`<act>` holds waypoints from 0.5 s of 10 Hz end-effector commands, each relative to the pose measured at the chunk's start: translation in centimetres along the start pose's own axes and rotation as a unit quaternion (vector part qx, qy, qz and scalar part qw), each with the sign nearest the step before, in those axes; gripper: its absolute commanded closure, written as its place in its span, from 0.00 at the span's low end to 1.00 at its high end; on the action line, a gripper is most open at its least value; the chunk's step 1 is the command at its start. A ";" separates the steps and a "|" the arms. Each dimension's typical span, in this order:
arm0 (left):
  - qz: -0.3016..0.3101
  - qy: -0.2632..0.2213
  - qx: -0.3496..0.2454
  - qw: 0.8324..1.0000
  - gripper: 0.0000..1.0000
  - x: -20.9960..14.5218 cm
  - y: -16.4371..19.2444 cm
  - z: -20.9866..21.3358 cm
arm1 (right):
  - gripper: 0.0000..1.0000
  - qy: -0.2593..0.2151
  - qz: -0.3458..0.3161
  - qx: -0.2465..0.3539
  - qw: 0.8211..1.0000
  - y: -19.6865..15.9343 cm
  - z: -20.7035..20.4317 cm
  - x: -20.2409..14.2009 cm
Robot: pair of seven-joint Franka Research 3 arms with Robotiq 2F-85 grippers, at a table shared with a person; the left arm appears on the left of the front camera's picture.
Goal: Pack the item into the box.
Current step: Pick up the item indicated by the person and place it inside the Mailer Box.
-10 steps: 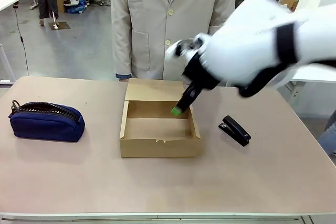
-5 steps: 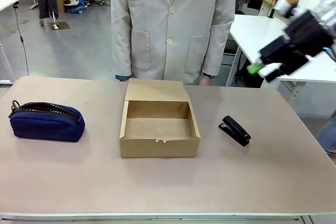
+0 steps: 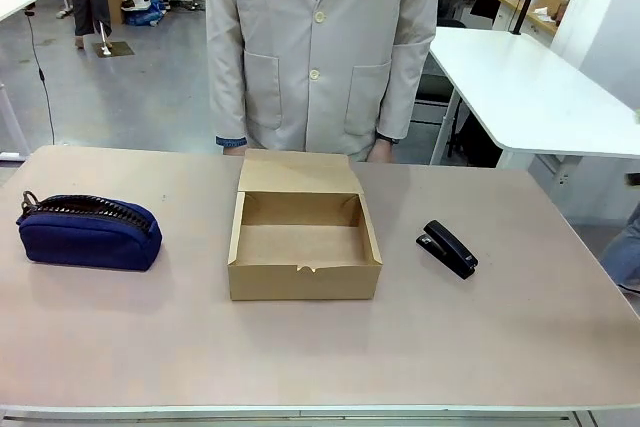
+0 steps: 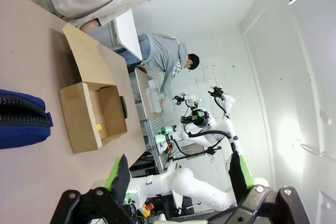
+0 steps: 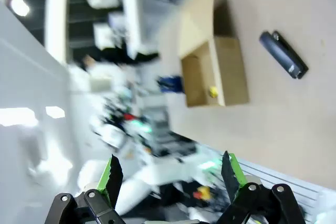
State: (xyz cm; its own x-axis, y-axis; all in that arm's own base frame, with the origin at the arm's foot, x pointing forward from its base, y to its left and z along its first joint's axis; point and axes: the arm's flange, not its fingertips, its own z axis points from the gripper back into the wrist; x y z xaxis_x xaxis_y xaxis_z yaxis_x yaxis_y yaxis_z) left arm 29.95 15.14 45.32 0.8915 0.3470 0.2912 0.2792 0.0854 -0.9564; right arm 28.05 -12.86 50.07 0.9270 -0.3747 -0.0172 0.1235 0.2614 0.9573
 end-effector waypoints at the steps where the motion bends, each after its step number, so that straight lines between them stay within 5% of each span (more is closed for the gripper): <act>1: -0.010 -0.004 -0.013 1.000 0.00 0.1 -0.2 -0.2 | 0.00 -0.100 -0.069 0.102 0.987 -2.9 2.3 2.3; 2: -0.010 -0.004 -0.013 1.000 0.00 0.1 -0.2 -0.2 | 0.00 0.000 0.000 0.000 1.000 0.0 0.0 0.0; 5: -0.010 -0.004 -0.013 1.000 0.00 0.1 -0.2 -0.2 | 0.00 0.000 0.000 0.000 1.000 0.0 0.0 0.0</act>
State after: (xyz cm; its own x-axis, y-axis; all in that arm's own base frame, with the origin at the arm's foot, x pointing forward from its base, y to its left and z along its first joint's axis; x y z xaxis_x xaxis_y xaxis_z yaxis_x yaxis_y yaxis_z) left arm 29.97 15.12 45.31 0.8919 0.3463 0.2909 0.2789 0.0852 -0.9565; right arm 28.54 -12.34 49.58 0.9229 -0.3818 -0.0486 0.1530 0.2480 0.9566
